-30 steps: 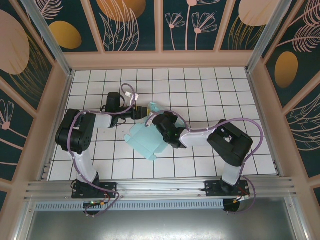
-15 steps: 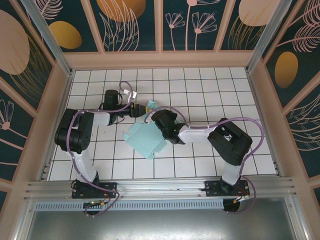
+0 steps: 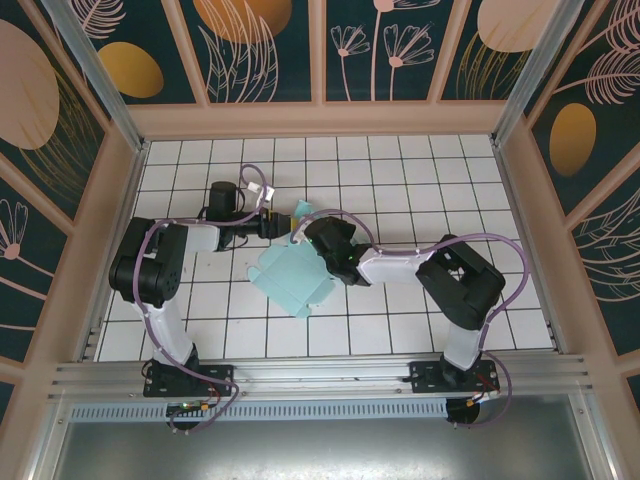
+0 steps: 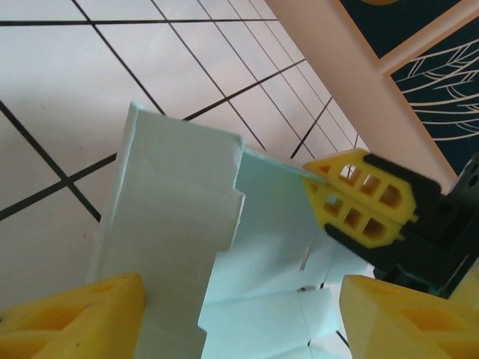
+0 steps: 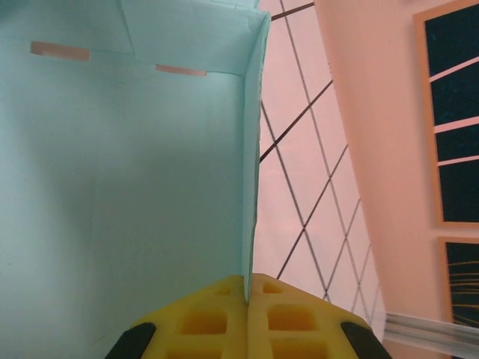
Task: Fold the paper box
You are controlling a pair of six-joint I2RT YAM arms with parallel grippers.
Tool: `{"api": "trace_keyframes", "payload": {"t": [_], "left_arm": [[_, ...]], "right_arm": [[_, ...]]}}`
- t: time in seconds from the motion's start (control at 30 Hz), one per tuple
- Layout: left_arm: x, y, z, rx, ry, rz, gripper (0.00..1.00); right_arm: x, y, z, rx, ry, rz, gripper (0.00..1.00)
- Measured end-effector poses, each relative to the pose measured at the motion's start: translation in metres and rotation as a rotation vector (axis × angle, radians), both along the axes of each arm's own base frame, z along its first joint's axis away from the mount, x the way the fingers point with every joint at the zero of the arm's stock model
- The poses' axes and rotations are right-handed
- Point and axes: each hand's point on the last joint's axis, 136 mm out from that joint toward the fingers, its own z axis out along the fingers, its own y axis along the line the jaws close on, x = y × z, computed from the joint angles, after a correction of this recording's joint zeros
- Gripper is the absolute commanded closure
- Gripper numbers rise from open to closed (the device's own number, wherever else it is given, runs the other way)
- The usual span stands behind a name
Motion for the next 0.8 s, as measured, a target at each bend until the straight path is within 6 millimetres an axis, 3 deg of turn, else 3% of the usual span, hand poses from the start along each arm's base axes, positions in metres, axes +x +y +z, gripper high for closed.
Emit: {"api": "trace_keyframes", "payload": {"t": [0.13,0.4,0.63,0.8], "left_arm": [[-0.003,0.013,0.006,-0.008,-0.014,0.067,0.18],[0.022,0.078,0.035,-0.053,-0.092,0.373,0.15],[0.033,0.088,0.032,-0.036,-0.088,0.449,0.17],[0.04,0.09,0.011,0.0,-0.04,0.459,0.22]], "right_arm": [[0.003,-0.005,0.007,-0.052,-0.078,0.007,1.0],[0.007,-0.005,0.021,-0.143,-0.228,0.054,1.0],[0.004,0.009,0.02,-0.182,-0.304,0.103,1.0],[-0.001,0.014,0.025,-0.187,-0.338,0.123,1.0]]}}
